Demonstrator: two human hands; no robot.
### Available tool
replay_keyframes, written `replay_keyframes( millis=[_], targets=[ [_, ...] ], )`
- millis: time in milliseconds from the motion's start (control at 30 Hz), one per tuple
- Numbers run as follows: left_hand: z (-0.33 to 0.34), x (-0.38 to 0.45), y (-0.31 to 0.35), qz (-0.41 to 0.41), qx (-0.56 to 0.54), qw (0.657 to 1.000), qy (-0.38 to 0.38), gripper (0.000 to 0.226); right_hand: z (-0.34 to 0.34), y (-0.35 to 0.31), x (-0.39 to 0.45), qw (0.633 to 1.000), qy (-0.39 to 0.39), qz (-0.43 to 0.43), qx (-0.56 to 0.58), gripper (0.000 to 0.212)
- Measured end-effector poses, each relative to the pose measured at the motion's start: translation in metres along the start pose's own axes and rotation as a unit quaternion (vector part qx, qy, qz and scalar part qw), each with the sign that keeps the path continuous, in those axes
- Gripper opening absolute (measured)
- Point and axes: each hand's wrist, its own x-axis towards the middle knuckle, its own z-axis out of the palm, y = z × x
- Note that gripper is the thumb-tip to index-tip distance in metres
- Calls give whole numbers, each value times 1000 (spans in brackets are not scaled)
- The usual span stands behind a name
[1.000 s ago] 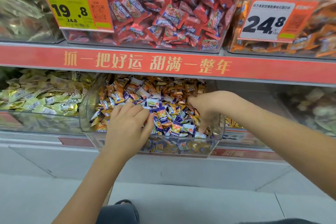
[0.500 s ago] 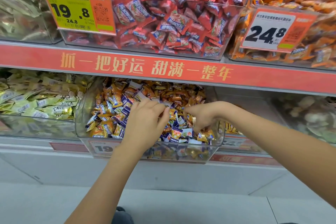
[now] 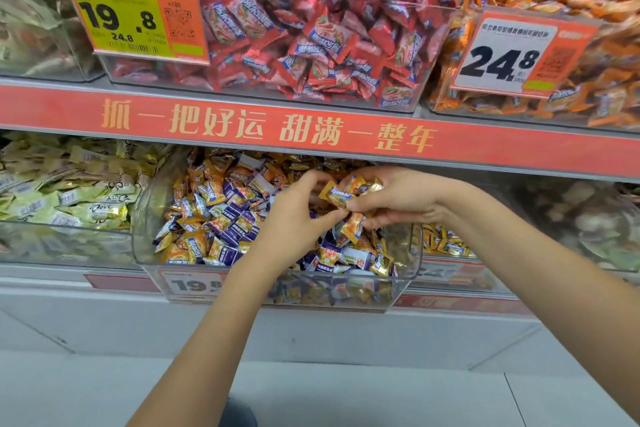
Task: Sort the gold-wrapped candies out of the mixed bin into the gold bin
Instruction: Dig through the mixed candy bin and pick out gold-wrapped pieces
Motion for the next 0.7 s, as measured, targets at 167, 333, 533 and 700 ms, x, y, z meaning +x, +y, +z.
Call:
replay_keyframes(
  millis=[167,333,533,700],
  targets=[
    [2,1,14,-26,-138,990,32,12,-1,3,-6,997,58,-18,57,19],
    [-5,6,11,-89,-151,984,23,17,-14,6,-21,973,121,-24,195,8],
    [5,3,15,-71,-104,992,-14,21,-33,19,-47,903,165,-11,397,5],
    [12,3,16,-34,-56,998,-26,17,-66,60,-58,895,281,-20,347,13]
  ],
)
